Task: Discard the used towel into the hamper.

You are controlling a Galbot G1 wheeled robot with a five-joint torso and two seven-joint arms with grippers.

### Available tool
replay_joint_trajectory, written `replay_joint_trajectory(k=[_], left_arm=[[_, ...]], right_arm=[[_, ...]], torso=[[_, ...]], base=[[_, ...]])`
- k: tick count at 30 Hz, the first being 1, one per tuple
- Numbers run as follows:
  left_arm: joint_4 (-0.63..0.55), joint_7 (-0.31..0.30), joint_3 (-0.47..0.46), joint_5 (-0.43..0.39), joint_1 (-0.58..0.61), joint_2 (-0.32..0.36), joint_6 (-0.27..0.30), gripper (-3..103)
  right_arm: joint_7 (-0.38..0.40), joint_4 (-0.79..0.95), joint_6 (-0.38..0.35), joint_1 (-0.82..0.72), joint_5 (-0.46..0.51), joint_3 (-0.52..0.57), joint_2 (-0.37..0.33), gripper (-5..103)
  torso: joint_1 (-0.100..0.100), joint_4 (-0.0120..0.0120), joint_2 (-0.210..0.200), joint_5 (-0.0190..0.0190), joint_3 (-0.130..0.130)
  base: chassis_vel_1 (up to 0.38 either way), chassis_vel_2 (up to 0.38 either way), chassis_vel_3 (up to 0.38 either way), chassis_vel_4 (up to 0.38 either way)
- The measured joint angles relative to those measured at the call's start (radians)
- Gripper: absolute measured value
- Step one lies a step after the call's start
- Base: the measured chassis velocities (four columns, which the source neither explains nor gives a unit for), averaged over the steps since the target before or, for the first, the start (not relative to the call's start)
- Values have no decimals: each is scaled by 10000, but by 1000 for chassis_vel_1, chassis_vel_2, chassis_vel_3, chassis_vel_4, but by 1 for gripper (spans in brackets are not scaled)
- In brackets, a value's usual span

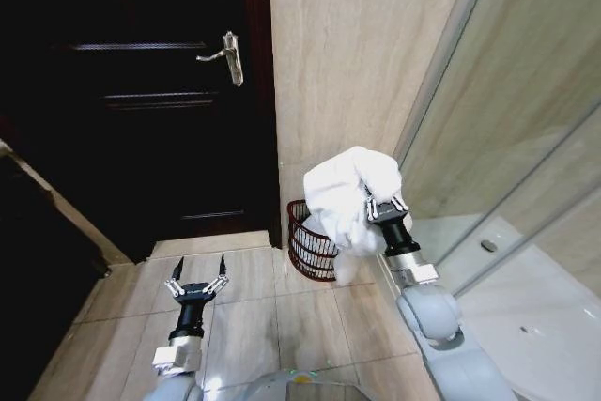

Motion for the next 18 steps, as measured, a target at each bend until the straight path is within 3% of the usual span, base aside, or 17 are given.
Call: replay_joint_trajectory(k=[12, 18], left_arm=[[243, -108, 93, -137, -102, -42, -165, 100], [486, -226, 365, -178, -120, 56, -712, 100]], right_arm=[[62, 8, -133, 220, 250, -15, -160, 13], [352, 352, -756, 847, 1440, -288, -140, 13]], torso=[[162, -1, 468, -1, 305], [200, -2, 571, 0, 376]], base=[[-48, 51, 60, -59], [-6, 8, 10, -10]])
